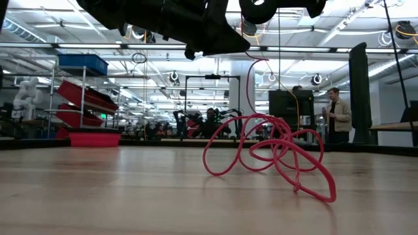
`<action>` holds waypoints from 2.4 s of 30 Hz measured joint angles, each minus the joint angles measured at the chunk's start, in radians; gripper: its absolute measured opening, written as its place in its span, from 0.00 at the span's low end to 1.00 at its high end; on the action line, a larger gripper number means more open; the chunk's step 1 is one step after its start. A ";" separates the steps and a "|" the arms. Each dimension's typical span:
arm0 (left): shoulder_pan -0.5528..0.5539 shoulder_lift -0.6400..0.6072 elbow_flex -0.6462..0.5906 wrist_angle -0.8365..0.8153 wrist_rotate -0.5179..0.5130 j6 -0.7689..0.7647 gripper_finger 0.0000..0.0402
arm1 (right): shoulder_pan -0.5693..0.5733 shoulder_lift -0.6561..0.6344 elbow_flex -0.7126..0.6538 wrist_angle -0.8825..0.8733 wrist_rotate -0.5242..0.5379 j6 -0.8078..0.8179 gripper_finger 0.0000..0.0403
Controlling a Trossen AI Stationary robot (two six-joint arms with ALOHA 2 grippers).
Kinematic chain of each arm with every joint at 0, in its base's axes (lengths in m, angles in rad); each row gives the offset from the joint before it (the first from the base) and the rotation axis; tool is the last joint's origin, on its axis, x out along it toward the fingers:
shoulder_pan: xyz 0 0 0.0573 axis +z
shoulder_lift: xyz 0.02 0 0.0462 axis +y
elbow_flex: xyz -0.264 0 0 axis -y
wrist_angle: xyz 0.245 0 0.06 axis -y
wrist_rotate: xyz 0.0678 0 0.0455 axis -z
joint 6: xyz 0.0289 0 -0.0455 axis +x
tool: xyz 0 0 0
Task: Coil cords
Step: Uncoil the red wire from the spool
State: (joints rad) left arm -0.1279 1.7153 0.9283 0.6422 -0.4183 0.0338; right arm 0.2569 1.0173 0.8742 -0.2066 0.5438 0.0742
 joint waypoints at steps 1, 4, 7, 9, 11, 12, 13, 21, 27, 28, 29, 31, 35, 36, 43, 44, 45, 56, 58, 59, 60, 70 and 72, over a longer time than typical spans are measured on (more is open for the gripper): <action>0.001 0.000 0.000 0.000 0.000 0.000 0.10 | 0.000 0.000 0.000 0.000 0.000 0.000 0.00; 0.002 0.000 0.000 0.000 0.000 0.000 0.03 | 0.000 0.000 0.000 0.000 0.000 0.000 0.00; 0.002 0.000 0.000 0.000 0.000 0.000 0.02 | 0.000 0.000 0.000 0.000 0.000 0.000 0.00; 0.002 0.000 0.000 0.000 0.001 0.000 0.02 | 0.000 0.000 0.000 0.000 0.000 0.000 0.00; 0.002 0.000 0.000 0.000 0.002 0.002 0.01 | 0.000 0.000 0.000 0.000 0.000 0.000 0.00; 0.002 0.000 0.000 -0.001 0.002 0.007 0.01 | 0.000 0.000 0.000 0.000 0.000 0.000 0.00; 0.002 0.000 0.000 -0.002 0.002 0.016 0.01 | 0.000 0.000 0.000 -0.001 0.000 0.000 0.00; 0.001 -0.037 0.000 -0.071 0.003 0.051 0.00 | 0.000 0.000 0.000 -0.028 0.000 0.005 0.00; 0.009 -0.128 0.000 -0.220 -0.006 0.051 0.00 | 0.000 0.000 0.000 -0.059 0.000 0.019 0.00; 0.009 -0.145 0.000 -0.239 -0.008 0.051 0.00 | 0.000 0.000 0.000 -0.058 0.000 0.019 0.00; 0.009 -0.160 0.000 -0.254 -0.009 0.050 0.00 | 0.000 0.000 0.000 -0.059 0.000 0.019 0.00; 0.009 -0.195 0.000 -0.290 -0.010 0.050 0.00 | 0.000 0.000 0.000 -0.058 0.000 0.021 0.00; -0.006 -0.247 0.000 -0.313 -0.014 0.050 0.00 | 0.000 0.000 0.000 -0.058 0.005 0.036 0.00; -0.012 -0.256 0.000 -0.317 -0.015 0.050 0.00 | 0.000 0.000 0.000 -0.059 0.006 0.038 0.00; -0.046 -0.293 0.000 -0.296 -0.015 0.048 0.00 | 0.000 0.008 0.000 -0.057 0.062 0.043 0.00; -0.051 -0.293 0.000 -0.288 -0.013 0.048 0.00 | 0.000 0.014 0.000 -0.057 0.076 0.036 0.00; -0.052 -0.292 0.000 -0.276 -0.004 0.048 0.00 | 0.000 0.020 0.000 -0.057 0.086 0.029 0.00; -0.056 -0.289 0.000 -0.248 0.064 0.020 0.00 | 0.000 0.143 0.000 -0.044 0.248 -0.134 0.00; -0.056 -0.289 0.000 -0.248 0.083 0.001 0.00 | 0.000 0.158 0.000 -0.044 0.273 -0.156 0.00; -0.056 -0.289 0.000 -0.247 0.091 -0.002 0.00 | 0.000 0.164 0.000 -0.043 0.282 -0.165 0.00; -0.056 -0.289 0.000 -0.247 0.098 -0.003 0.00 | 0.000 0.170 0.000 -0.042 0.295 -0.172 0.00; -0.056 -0.242 0.000 -0.178 0.168 -0.054 0.00 | 0.000 0.193 0.000 0.095 0.348 -0.233 0.00; -0.056 -0.220 0.000 -0.133 0.188 -0.055 0.00 | 0.000 0.193 0.000 0.100 0.358 -0.234 0.00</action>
State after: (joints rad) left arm -0.1841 1.4956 0.9279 0.5096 -0.2306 -0.0208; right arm 0.2570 1.2102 0.8738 -0.1066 0.9017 -0.1596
